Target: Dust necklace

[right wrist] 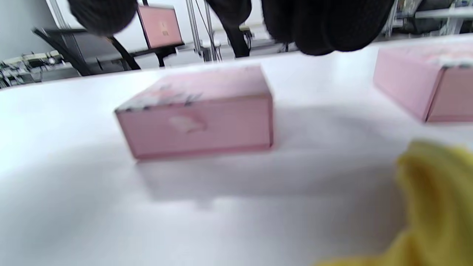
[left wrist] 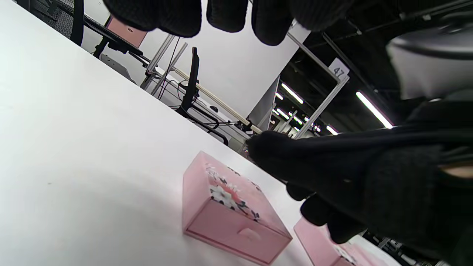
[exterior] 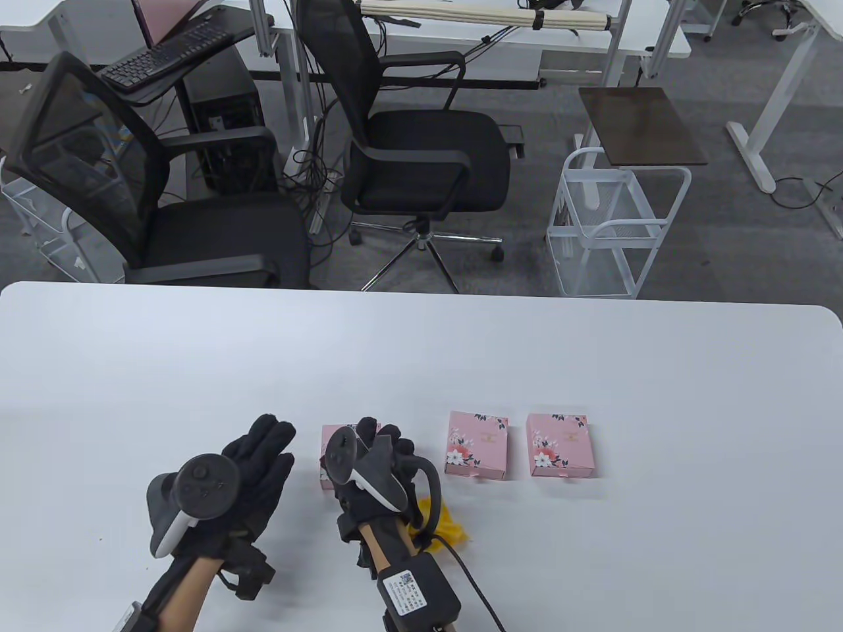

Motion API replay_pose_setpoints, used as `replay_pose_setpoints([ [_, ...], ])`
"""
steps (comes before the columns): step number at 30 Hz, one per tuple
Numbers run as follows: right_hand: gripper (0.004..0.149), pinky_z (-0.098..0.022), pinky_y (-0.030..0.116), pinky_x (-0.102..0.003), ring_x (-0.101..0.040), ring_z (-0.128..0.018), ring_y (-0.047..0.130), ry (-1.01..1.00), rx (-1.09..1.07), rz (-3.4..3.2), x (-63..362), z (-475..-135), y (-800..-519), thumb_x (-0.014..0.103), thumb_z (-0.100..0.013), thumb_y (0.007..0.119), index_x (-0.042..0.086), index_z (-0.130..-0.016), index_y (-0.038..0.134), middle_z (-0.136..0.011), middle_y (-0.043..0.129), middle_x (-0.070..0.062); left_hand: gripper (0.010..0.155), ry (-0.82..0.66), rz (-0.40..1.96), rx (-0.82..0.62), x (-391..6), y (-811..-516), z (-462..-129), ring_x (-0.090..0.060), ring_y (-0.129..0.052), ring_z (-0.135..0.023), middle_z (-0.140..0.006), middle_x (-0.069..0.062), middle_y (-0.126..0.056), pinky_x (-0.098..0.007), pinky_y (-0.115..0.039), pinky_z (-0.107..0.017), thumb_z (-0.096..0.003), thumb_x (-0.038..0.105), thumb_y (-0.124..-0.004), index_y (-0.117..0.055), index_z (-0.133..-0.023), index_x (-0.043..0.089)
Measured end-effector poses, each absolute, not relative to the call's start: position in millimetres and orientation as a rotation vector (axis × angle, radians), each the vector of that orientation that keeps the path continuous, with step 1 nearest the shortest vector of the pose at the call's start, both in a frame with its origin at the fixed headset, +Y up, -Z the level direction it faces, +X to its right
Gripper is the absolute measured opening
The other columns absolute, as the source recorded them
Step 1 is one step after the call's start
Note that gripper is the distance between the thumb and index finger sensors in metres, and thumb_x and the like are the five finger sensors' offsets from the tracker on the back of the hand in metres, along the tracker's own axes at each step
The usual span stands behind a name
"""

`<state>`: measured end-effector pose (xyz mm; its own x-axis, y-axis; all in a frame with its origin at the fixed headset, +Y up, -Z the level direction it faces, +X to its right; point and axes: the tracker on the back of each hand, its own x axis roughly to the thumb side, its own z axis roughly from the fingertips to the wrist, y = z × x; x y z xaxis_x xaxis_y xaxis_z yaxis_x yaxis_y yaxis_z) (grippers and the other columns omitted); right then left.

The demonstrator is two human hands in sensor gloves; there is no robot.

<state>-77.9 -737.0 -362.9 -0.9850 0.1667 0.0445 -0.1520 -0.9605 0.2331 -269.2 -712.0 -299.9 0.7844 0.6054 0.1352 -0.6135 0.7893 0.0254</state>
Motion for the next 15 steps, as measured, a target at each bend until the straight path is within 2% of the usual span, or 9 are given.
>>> replay_pose_setpoints([
  [3,0.1,-0.066,0.048,-0.074,-0.08,-0.086,0.041,0.357,0.027,2.954,-87,-365,-747,0.067,-0.061,0.054,-0.008,-0.118,0.021,-0.11,0.025,-0.055,0.055,-0.089,0.65,0.038,-272,-716,-297,-0.041,-0.05,-0.105,-0.125,-0.004,-0.043,-0.059,-0.054,-0.075,-0.0621,0.047,-0.059,-0.053,-0.114,0.029],
  [6,0.102,-0.065,0.049,-0.075,-0.081,-0.085,0.043,0.403,0.015,3.003,-92,-367,-753,0.068,-0.061,0.055,-0.01,-0.116,0.019,-0.109,0.025,-0.056,0.055,-0.085,0.638,0.03,-272,-717,-296,-0.042,-0.049,-0.105,-0.125,-0.006,-0.043,-0.059,-0.053,-0.075,-0.0621,0.046,-0.06,-0.054,-0.114,0.029],
  [9,0.104,-0.065,0.051,-0.075,-0.082,-0.084,0.045,0.506,0.006,3.01,-97,-369,-760,0.066,-0.062,0.061,-0.013,-0.115,0.017,-0.107,0.025,-0.058,0.055,-0.074,0.63,0.042,-273,-716,-296,-0.042,-0.049,-0.105,-0.125,-0.007,-0.043,-0.059,-0.053,-0.075,-0.062,0.046,-0.06,-0.054,-0.114,0.029],
  [11,0.104,-0.064,0.057,-0.073,-0.079,-0.082,0.055,0.494,0.013,2.992,-98,-368,-763,0.063,-0.064,0.063,-0.014,-0.113,0.014,-0.106,0.028,-0.058,0.056,-0.075,0.644,0.047,-274,-716,-295,-0.042,-0.05,-0.104,-0.125,-0.007,-0.043,-0.059,-0.054,-0.075,-0.0619,0.046,-0.06,-0.054,-0.114,0.029],
  [15,0.102,-0.062,0.064,-0.069,-0.075,-0.081,0.064,0.447,-0.004,2.98,-98,-368,-764,0.06,-0.067,0.071,-0.013,-0.113,0.017,-0.106,0.034,-0.057,0.055,-0.078,0.64,0.06,-274,-714,-294,-0.042,-0.05,-0.104,-0.125,-0.007,-0.043,-0.058,-0.054,-0.075,-0.062,0.046,-0.06,-0.054,-0.114,0.028],
])
